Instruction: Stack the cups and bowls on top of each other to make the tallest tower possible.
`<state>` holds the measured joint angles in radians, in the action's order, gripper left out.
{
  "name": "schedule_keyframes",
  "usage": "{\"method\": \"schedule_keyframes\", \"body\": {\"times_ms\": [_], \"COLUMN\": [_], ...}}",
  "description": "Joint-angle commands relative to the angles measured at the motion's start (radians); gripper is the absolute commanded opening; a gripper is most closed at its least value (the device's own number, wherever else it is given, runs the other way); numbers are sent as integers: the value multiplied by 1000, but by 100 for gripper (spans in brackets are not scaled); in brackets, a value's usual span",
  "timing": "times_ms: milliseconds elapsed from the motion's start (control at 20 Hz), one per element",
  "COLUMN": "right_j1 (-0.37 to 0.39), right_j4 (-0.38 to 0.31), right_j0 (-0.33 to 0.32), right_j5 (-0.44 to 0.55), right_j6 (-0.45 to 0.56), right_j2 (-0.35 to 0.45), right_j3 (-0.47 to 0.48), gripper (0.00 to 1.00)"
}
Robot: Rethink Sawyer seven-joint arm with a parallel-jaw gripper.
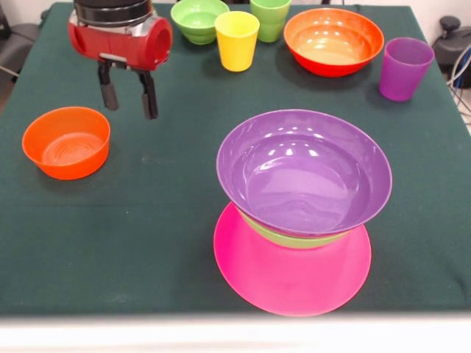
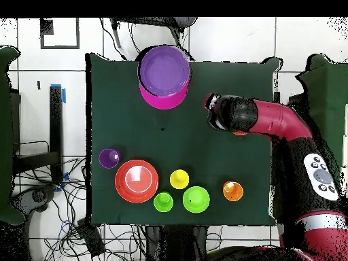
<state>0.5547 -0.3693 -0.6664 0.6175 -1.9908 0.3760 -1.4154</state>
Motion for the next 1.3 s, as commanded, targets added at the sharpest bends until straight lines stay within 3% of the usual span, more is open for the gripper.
{"method": "schedule_keyframes", "body": {"times_ms": [50,450,1300], "right_j1": [-106,-179,-255], "right_j4": [-79,-79,-108], "right_j0": [-17,-29,-28], "right_j5": [-2,74,-21], "right_j6": [166,226,183], "right_j2": [39,70,52], "right_j3": [50,174,154], "gripper": [100,100,100]}}
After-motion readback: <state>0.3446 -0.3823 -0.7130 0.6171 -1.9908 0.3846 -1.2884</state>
